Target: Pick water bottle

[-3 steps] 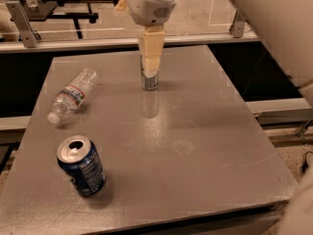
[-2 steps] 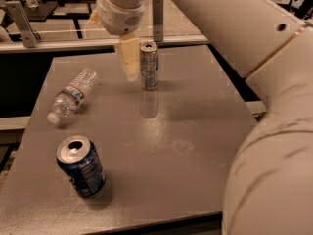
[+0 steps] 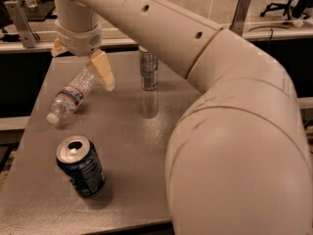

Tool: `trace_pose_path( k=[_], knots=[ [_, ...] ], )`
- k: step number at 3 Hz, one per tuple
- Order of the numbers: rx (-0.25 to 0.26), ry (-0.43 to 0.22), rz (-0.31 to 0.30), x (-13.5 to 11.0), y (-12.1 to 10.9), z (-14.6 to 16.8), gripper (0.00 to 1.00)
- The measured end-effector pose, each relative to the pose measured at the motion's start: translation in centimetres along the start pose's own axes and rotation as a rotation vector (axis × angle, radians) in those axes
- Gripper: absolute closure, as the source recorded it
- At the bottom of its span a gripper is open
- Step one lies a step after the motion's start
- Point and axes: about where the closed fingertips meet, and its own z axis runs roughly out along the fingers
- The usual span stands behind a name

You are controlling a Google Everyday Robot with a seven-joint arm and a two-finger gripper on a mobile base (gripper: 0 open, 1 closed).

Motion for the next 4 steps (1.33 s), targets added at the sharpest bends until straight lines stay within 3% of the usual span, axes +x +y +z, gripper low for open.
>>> trace_pose_path(
  k=[1, 2, 3, 4],
  knots=[
    [-0.052, -0.008, -0.141, -2.3, -1.0, 3.2, 0.00],
    [-0.099, -0.022, -0.233, -3.5, -1.1, 4.8, 0.00],
    [-0.155, -0.031, -0.307, -4.2, -0.7, 6.6, 0.18],
    [-0.186, -0.030, -0.334, -4.4, -0.4, 7.2, 0.50]
  ],
)
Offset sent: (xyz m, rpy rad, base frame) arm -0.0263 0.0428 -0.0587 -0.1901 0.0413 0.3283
